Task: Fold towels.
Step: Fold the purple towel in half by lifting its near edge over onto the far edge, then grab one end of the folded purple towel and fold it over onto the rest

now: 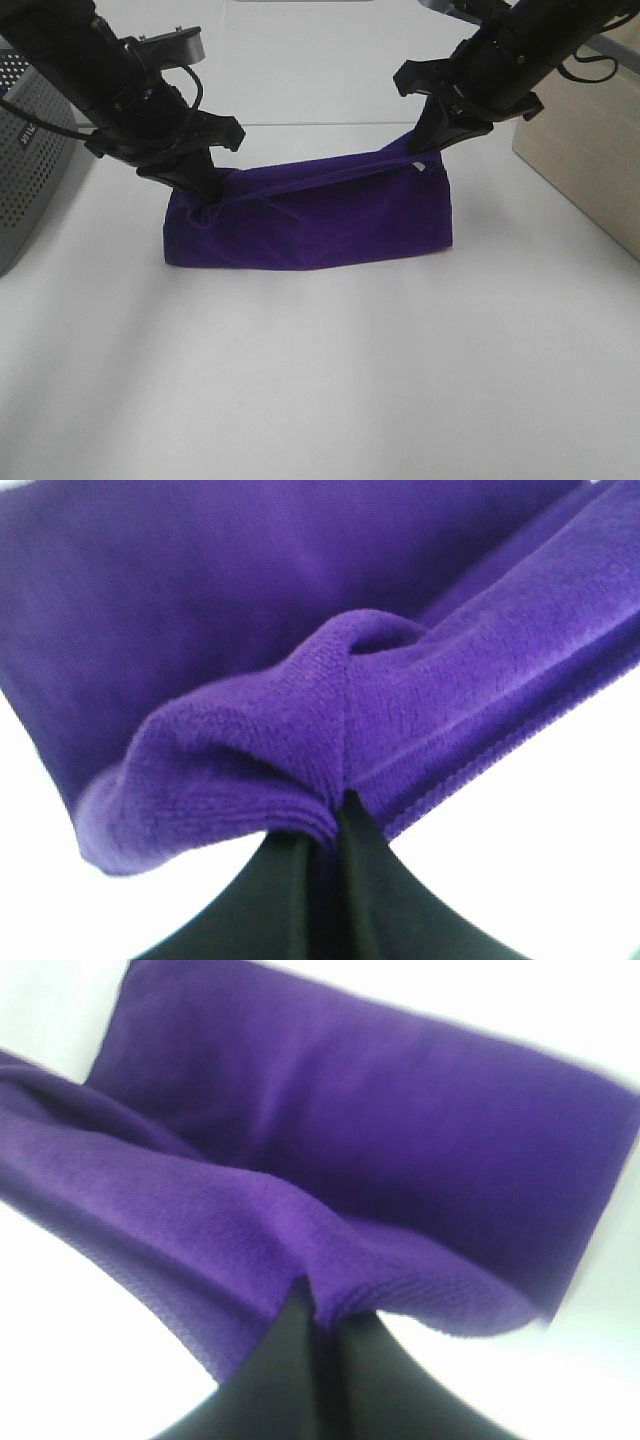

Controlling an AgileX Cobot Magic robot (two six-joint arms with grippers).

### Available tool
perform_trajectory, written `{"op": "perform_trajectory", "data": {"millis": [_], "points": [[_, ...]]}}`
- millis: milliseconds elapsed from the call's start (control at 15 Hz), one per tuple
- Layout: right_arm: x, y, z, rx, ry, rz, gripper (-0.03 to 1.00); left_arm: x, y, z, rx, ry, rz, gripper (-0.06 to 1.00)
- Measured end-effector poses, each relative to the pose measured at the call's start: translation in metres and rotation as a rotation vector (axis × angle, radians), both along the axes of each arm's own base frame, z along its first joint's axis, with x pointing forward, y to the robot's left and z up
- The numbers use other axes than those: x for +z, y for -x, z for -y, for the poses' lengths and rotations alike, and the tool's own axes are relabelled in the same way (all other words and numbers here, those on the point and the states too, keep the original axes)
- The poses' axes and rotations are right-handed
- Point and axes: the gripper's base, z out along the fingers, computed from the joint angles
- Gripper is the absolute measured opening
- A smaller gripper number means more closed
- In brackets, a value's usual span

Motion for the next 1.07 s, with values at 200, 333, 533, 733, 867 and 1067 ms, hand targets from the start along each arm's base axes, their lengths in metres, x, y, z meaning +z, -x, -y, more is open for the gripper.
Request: {"op": "perform_trajectory", "data": {"millis": [200,333,533,733,867,1067], "points": [[-0.031,-0.036,-0.004,-0.011,0.053,0.038,0.03,-0.018,-0.024,0.002,0.016,-0.016,0.104,0.01],[-0.044,-0.046,-0.005,-0.025,0.067,0.056,0.03,-0.030,-0.032,0.003,0.020,-0.028,0.150,0.01],[-0.057,-0.056,-0.005,-0.058,0.074,0.098,0.03,-0.051,-0.045,0.003,0.011,-0.056,0.226,0.01],[-0.080,-0.059,-0.005,-0.048,0.101,0.059,0.11,-0.071,-0.049,0.003,-0.021,-0.097,0.231,0.09],[-0.089,-0.060,-0.003,-0.037,0.126,0.047,0.26,-0.075,-0.049,-0.001,-0.048,-0.131,0.222,0.26],[-0.091,-0.055,0.000,0.004,0.161,0.004,0.72,-0.075,-0.044,-0.003,-0.081,-0.145,0.149,0.74]]}}
